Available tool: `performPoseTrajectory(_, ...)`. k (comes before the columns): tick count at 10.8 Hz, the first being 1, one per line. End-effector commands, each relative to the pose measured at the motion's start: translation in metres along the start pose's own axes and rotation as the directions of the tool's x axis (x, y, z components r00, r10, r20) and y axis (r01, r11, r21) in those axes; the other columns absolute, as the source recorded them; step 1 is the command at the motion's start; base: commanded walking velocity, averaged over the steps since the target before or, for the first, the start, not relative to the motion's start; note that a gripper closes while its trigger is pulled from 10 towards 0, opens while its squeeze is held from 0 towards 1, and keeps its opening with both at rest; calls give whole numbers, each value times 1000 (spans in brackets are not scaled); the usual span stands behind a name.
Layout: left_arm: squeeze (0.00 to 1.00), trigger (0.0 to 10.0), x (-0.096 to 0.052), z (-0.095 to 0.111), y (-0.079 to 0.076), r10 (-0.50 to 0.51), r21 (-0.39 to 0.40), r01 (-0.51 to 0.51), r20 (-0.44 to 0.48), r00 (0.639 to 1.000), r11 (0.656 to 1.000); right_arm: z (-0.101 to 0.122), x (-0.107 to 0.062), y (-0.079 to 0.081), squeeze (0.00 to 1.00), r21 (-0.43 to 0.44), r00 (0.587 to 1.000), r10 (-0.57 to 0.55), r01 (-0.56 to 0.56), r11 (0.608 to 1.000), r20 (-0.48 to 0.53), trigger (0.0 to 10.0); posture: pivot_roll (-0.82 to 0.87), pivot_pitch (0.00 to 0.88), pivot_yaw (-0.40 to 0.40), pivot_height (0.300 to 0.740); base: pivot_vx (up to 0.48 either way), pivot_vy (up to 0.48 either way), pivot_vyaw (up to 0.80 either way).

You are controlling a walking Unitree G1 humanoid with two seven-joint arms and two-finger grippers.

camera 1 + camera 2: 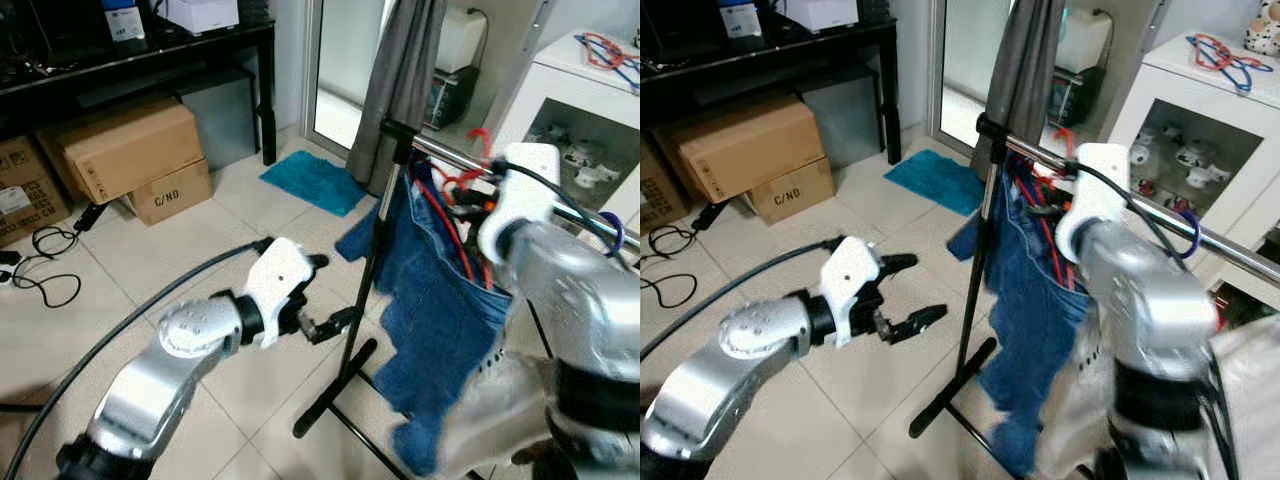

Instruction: Hang hanger

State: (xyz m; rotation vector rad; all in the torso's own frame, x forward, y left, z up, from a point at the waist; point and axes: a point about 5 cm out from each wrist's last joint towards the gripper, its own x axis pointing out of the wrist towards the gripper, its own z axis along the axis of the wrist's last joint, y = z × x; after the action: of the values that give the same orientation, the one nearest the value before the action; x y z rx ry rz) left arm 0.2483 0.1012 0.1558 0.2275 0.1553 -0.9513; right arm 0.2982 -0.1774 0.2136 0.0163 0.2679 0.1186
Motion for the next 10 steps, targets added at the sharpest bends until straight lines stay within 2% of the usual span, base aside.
performPoseTrajectory(1, 384, 10000, -2, 4, 1, 34, 14, -34, 19, 999, 999, 1, -6, 1, 0, -4, 1000, 20, -20, 1000, 11, 0, 1, 0, -67, 740, 0, 0, 0)
performPoseTrajectory(2, 373, 10000, -1, 0, 4, 94, -11, -94, -7, 996, 996, -12, -13, 0, 0, -9, 1000, 12, -12, 1000, -21, 0, -2, 0, -62, 740, 0, 0, 0)
performPoseTrajectory(3, 0, 10000, -1, -3, 9, 182, -73, -182, -14, 983, 981, -24, -23, 1, 0, 6, 999, 0, 1, 1000, -42, 0, -1, 0, -57, 740, 0, 0, 0)
performPoseTrajectory(5, 0, 10000, -3, -3, 12, 240, -115, -240, -12, 971, 964, -32, -27, 5, 0, 34, 999, -18, 19, 999, -36, 0, -3, 0, -50, 740, 0, 0, 0)
performPoseTrajectory(6, 0, 10000, -3, 0, 13, 271, -112, -268, 12, 963, 957, -35, -26, 8, 0, 33, 999, -24, 25, 999, -20, 2353, -1, 0, -51, 740, 0, 0, 0)
performPoseTrajectory(7, 0, 10000, -4, 2, 14, 296, -110, -292, 27, 955, 950, -33, -27, 14, 0, -33, 999, -10, 11, 999, 54, 10000, 1, 0, -50, 740, 0, 0, 0)
performPoseTrajectory(8, 0, 10000, -5, 2, 14, 304, -119, -299, 25, 952, 947, -37, -27, 17, 0, -28, 999, 3, -2, 1000, 41, 10000, 2, 0, -52, 740, 0, 0, 0)
performPoseTrajectory(10, 0, 10000, -8, 2, 13, 310, -114, -306, 21, 950, 945, -42, -30, 24, 0, 54, 997, 56, -59, 997, 59, 10000, 8, 0, -57, 740, 0, 0, 0)
